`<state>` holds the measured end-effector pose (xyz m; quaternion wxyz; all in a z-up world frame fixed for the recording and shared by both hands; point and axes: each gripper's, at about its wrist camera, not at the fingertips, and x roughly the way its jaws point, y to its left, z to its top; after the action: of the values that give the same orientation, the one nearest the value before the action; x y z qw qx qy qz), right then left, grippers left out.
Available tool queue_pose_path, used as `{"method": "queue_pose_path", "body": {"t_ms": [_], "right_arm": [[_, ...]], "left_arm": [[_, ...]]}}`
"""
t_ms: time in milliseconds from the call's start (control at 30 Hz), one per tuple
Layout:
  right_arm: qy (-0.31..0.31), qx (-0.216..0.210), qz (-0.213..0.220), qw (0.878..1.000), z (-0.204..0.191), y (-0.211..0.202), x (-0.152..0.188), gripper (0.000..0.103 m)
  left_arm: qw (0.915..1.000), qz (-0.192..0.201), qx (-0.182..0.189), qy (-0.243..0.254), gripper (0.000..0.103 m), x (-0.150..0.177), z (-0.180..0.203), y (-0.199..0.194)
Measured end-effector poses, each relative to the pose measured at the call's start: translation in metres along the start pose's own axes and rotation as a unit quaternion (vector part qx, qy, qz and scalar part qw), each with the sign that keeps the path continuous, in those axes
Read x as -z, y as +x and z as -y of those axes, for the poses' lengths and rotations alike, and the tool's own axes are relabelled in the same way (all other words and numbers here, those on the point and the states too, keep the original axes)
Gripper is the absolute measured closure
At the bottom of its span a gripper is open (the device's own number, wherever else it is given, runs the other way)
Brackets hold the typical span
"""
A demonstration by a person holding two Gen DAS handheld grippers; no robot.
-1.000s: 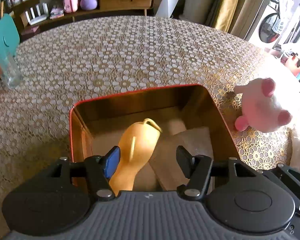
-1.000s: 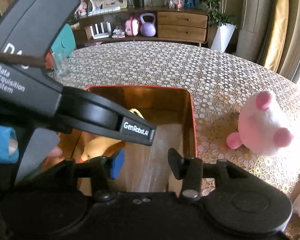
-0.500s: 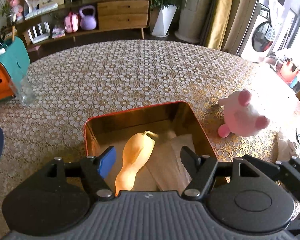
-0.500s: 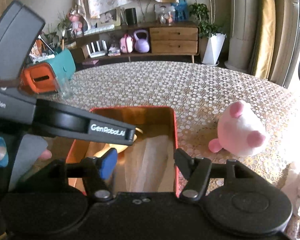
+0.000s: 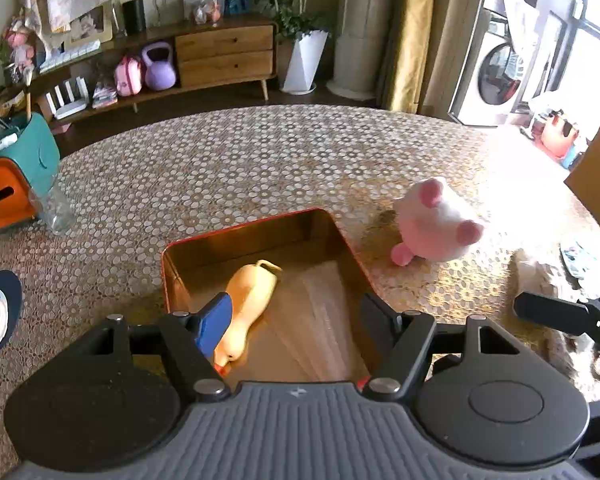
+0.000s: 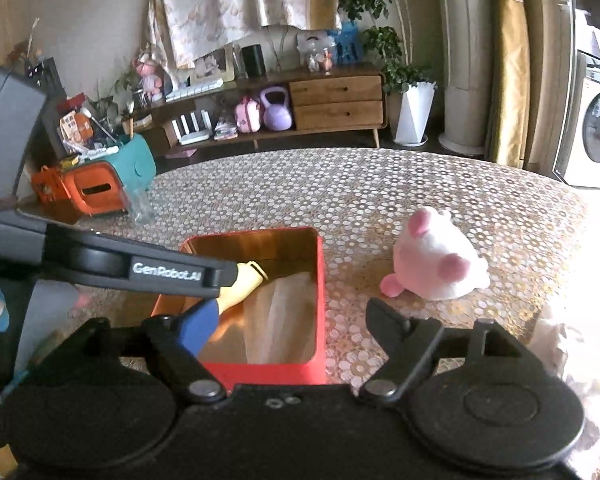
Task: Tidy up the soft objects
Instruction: 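Withdraw both tools from the tin toward the white cloth pile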
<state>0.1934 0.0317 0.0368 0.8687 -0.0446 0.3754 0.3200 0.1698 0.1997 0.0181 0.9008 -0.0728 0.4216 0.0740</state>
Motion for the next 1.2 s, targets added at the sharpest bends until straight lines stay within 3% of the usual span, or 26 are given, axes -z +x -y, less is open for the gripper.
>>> {"method": "queue_pose_path", "body": {"t_ms": [67, 433, 733, 933, 1200], "right_arm": [[0.01, -0.002, 0.004, 1.0, 0.007, -0.01, 0.003, 0.02], [0.029, -0.005, 0.024, 0.999, 0.042, -0.061, 0.018, 0.007], [0.054, 0.001, 0.045, 0.998, 0.084, -0.102, 0.034, 0.003], [0.061, 0.025, 0.048, 0.997, 0.12, -0.129, 0.046, 0.003], [0.079, 0.079, 0.053, 0.992, 0.179, -0.163, 0.057, 0.003]], "left_arm": [[0.9999, 0.006, 0.007, 0.004, 0.024, 0.002, 0.006, -0.008], [0.9988, 0.027, 0.035, 0.022, 0.02, 0.018, 0.037, -0.036], [0.9957, 0.043, 0.073, 0.038, 0.015, 0.033, 0.076, -0.051], [0.9905, 0.054, 0.112, 0.06, 0.002, 0.04, 0.111, -0.056], [0.9815, 0.052, 0.161, 0.089, 0.002, 0.049, 0.157, -0.046]]}}
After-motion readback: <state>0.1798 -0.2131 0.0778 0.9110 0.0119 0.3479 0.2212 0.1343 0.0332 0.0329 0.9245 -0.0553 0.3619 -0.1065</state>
